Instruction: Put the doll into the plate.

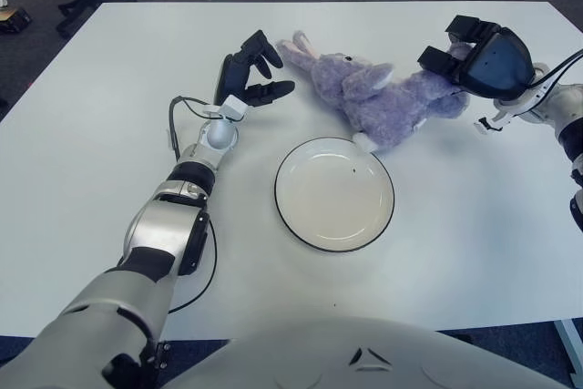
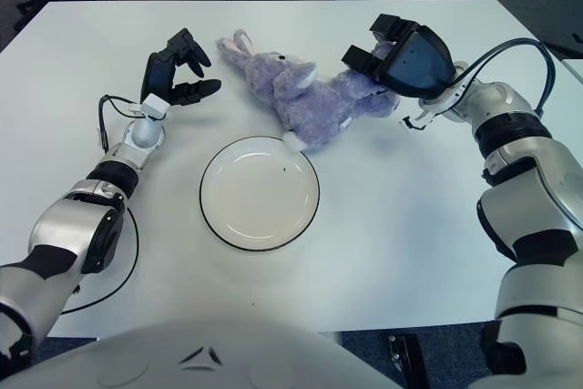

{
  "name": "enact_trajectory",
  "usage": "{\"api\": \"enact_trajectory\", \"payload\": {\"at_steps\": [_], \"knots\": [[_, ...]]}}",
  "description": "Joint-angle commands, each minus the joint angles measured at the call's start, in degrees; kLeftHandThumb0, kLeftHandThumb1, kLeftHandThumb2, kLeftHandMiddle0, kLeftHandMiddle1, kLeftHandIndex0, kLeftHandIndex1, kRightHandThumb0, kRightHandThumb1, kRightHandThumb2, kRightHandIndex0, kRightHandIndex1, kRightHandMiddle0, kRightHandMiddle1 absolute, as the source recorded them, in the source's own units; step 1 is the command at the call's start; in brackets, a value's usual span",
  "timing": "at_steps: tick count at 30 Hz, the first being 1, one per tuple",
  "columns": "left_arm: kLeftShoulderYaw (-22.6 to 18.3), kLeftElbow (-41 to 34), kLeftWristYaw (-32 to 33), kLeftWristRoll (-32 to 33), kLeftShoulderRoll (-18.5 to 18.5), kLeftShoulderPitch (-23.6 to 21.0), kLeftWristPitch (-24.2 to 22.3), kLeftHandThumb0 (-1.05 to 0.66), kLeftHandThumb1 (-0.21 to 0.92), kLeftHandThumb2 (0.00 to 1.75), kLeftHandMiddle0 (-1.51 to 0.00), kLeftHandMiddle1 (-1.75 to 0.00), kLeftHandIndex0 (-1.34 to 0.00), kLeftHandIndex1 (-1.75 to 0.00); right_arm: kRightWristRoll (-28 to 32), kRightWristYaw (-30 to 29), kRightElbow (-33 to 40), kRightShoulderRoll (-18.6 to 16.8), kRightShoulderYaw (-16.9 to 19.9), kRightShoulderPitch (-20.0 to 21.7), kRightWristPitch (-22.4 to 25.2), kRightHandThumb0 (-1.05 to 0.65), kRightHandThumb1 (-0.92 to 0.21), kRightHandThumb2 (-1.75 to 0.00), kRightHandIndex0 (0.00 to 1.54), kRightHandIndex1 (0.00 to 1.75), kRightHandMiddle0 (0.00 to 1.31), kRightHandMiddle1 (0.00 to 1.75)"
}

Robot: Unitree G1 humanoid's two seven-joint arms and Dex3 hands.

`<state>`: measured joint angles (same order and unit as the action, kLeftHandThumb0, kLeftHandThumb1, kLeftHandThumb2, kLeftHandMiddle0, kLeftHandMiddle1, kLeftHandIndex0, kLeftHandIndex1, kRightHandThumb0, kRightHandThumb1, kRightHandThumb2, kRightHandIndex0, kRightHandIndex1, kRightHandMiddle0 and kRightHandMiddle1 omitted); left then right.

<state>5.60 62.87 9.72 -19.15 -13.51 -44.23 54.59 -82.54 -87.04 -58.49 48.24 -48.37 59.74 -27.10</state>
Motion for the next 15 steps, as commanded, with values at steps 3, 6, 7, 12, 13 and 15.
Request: {"api": "enact_trajectory", "payload": {"at_steps": [3, 6, 7, 12, 13, 15], "knots": [[2.8, -8.4, -5.0, -3.2, -3.3, -1.7, -8.0, -0.06, 0.92, 0.25, -0.45, -1.51, -0.45, -1.34, -0.8, -1.4, -1.1, 0.2, -1.4, 1.5, 2.1, -0.37, -0.92, -0.43, 0.96, 1.75, 0.75, 1.75], [5.3, -13.6, -2.6, -9.7, -5.5, -1.4, -12.5, -0.20, 0.88, 0.18, -0.34, -1.24, -0.38, -1.19, -0.9, -1.9, -1.4, -0.1, -1.8, 1.8, 3.2, -0.38, -0.92, -0.44, 0.96, 1.75, 0.75, 1.75], [5.8, -14.8, -2.0, -11.1, -5.9, -1.3, -13.5, -0.26, 0.86, 0.13, -0.31, -1.11, -0.34, -1.05, -0.8, -2.0, -1.5, -0.1, -1.9, 1.8, 3.5, -0.38, -0.92, -0.45, 0.96, 1.75, 0.75, 1.75], [10.3, -19.9, 7.8, -23.2, -8.5, -2.3, -17.1, -0.41, 0.84, 0.03, -0.32, -0.61, -0.30, -0.63, -0.6, -2.5, -1.8, -0.5, -2.3, 2.0, 4.8, -0.39, -0.92, -0.46, 0.96, 1.75, 0.75, 1.75], [11.8, -21.1, 11.0, -26.8, -9.1, -2.6, -18.6, -0.43, 0.83, 0.02, -0.36, -0.45, -0.32, -0.52, -0.5, -2.6, -1.8, -0.5, -2.3, 2.0, 5.0, -0.40, -0.92, -0.46, 0.96, 1.75, 0.75, 1.75], [14.4, -23.2, 16.2, -33.1, -10.1, -3.1, -21.6, -0.46, 0.83, 0.01, -0.37, -0.25, -0.33, -0.39, -0.3, -2.7, -1.9, -0.7, -2.3, 1.9, 5.2, -0.40, -0.92, -0.47, 0.96, 1.75, 0.75, 1.75]]}}
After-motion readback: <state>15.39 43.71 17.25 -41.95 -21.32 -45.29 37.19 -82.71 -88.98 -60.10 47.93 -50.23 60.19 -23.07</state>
